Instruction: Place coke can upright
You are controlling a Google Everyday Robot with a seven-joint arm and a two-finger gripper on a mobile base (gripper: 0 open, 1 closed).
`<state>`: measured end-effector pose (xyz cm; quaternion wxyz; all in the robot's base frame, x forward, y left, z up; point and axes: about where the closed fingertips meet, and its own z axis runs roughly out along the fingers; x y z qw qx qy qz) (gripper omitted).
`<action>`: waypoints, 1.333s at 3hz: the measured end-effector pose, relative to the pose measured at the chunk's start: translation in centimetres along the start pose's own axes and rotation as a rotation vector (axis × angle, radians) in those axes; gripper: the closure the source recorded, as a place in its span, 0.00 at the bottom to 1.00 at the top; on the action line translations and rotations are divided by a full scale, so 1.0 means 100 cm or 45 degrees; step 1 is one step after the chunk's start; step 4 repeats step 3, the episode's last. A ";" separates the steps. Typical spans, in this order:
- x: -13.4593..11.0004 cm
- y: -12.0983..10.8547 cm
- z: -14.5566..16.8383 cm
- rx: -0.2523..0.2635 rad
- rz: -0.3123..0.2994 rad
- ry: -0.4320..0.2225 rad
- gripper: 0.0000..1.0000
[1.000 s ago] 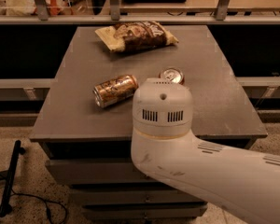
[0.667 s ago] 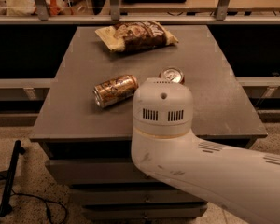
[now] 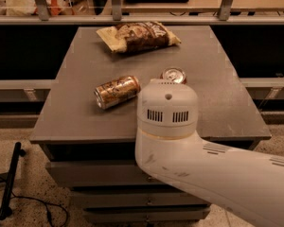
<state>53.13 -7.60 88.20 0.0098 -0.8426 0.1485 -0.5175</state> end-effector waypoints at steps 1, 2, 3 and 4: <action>-0.002 0.000 0.002 -0.002 -0.002 -0.006 0.13; -0.004 0.000 0.004 -0.004 -0.004 -0.011 0.00; -0.004 0.000 0.004 -0.004 -0.004 -0.011 0.00; -0.004 0.000 0.004 -0.004 -0.004 -0.011 0.00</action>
Offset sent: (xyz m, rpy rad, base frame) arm 0.0007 0.0002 -0.0022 -0.0008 0.0042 0.0002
